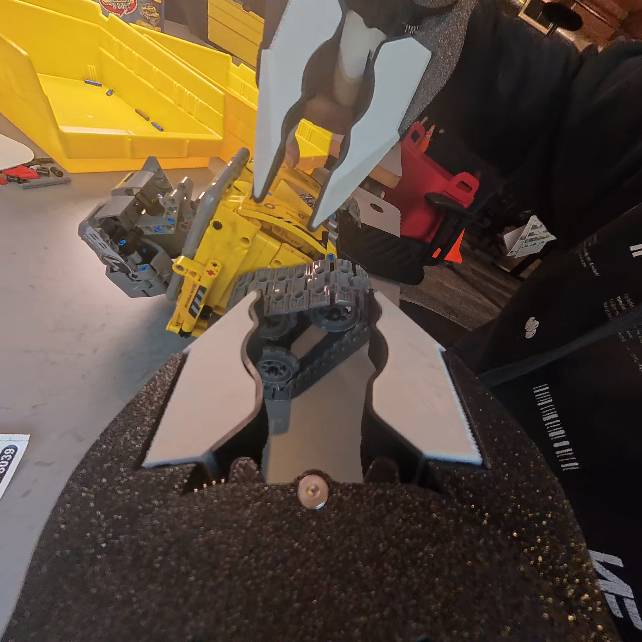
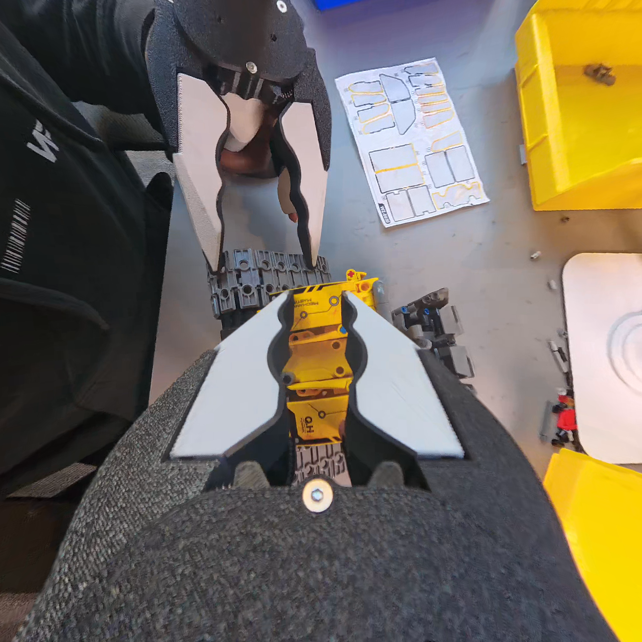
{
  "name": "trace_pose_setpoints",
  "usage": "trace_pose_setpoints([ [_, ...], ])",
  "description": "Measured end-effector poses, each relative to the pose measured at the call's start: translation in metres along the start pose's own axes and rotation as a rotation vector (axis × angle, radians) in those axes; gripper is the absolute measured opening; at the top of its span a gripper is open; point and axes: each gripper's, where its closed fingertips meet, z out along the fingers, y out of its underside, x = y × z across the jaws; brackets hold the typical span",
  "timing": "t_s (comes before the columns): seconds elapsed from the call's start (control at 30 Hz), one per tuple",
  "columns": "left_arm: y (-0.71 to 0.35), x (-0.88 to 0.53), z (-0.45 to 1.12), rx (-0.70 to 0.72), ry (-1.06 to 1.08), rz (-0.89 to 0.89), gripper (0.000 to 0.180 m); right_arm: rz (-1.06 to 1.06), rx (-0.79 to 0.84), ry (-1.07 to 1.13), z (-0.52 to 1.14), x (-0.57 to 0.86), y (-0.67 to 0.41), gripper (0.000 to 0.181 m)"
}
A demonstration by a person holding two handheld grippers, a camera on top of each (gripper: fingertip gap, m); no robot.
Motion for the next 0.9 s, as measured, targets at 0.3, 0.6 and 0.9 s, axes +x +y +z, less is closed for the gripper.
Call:
trace_pose_setpoints([
  [0.3, 0.0, -0.004, -0.004, 0.011, 0.039, -0.023, 0.058, -0.113, -0.087, -0.162, 0.011, 0.003, -0.007, 0.03],
  [0.6, -0.002, -0.008, -0.007, 0.035, 0.048, -0.053, 0.058, -0.135, -0.087, -0.179, 0.015, 0.004, -0.007, 0.042],
  [0.9, -0.021, -0.006, -0.032, 0.182, -0.01, -0.014, 0.054, -0.023, 0.114, 0.05, -0.037, 0.01, -0.003, 0.059],
])
